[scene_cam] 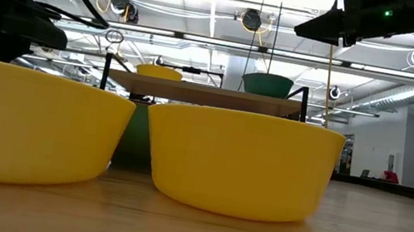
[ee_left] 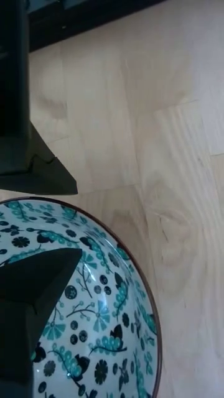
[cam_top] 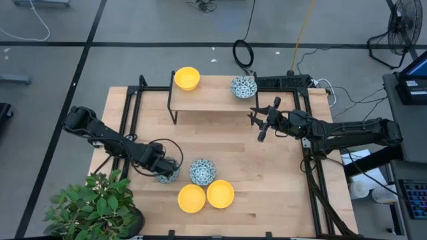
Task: Pick & Place Mini bowls
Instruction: Stack the left blue bowl on top of the blue bowl on the shelf
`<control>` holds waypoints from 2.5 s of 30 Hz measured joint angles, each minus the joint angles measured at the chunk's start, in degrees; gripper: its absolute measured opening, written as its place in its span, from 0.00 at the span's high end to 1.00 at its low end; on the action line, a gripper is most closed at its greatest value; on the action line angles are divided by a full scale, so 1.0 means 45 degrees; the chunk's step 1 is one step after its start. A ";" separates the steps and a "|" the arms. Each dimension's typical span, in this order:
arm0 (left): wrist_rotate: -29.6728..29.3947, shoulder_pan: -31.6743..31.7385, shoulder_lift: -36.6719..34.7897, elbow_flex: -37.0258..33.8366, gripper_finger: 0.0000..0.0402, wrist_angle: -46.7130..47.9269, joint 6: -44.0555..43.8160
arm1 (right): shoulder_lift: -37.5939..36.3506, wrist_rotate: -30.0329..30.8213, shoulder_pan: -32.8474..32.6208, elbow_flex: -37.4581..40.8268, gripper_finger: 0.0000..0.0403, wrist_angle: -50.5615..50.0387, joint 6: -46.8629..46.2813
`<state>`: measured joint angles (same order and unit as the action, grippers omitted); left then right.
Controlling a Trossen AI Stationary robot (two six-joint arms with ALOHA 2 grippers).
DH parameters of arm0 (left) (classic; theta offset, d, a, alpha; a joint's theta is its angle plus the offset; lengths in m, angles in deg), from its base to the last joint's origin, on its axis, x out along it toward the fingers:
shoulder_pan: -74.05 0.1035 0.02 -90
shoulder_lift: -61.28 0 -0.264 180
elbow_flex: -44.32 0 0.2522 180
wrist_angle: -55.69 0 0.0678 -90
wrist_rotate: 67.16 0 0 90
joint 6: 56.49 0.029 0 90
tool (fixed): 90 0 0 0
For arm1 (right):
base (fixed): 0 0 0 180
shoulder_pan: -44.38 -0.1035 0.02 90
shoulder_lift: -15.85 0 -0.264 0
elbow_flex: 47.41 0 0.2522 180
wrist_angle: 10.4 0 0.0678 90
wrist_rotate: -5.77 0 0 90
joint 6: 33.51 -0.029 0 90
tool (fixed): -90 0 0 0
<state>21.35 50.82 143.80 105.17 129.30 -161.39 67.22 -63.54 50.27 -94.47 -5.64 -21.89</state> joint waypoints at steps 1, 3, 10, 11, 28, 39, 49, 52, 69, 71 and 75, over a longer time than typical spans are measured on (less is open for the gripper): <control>0.0000 0.0000 0.0000 0.0000 0.62 -0.0005 0.0000 | 0.0000 0.0000 0.0000 0.0000 0.71 -0.0001 0.0000; 0.0001 0.0000 0.0000 0.0000 0.62 -0.0027 -0.0066 | 0.0000 0.0000 0.0000 0.0005 0.71 0.0000 0.0000; 0.0470 0.0000 -0.0005 0.0000 0.62 -0.0102 -0.0626 | 0.0000 0.0000 0.0000 0.0005 0.71 -0.0011 0.0000; 0.0539 -0.0002 -0.0005 0.0000 0.62 -0.0102 -0.0683 | 0.0000 0.0000 0.0000 0.0005 0.71 -0.0032 0.0000; 0.0325 -0.0209 -0.0005 0.0000 0.62 -0.0021 -0.0661 | 0.0000 0.0000 0.0000 0.0010 0.71 -0.0053 0.0000; 0.0321 -0.0209 -0.0005 0.0000 0.63 0.0022 -0.0498 | 0.0000 0.0000 0.0000 0.0010 0.71 -0.0078 0.0000; 0.0299 -0.0214 -0.0036 0.0029 0.87 0.0013 -0.0491 | 0.0000 0.0000 0.0003 0.0010 0.71 -0.0078 0.0000; 0.0180 -0.0214 -0.0079 0.0073 0.93 0.0000 -0.0459 | 0.0000 0.0000 0.0000 0.0010 0.71 -0.0083 0.0000; 0.0203 -0.0209 -0.0041 0.0025 0.90 0.0037 -0.0427 | 0.0005 0.0000 0.0003 0.0010 0.71 -0.0092 -0.0003; 0.0185 -0.0209 -0.0044 0.0034 0.92 0.0033 -0.0427 | 0.0005 0.0000 0.0005 0.0010 0.71 -0.0092 -0.0005; 0.0185 -0.0209 -0.0039 0.0027 0.91 0.0022 -0.0426 | 0.0005 0.0000 0.0001 0.0010 0.71 -0.0092 -0.0002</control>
<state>22.18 49.88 143.62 105.30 129.40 -163.31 67.25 -63.54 50.27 -94.43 -6.05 -21.90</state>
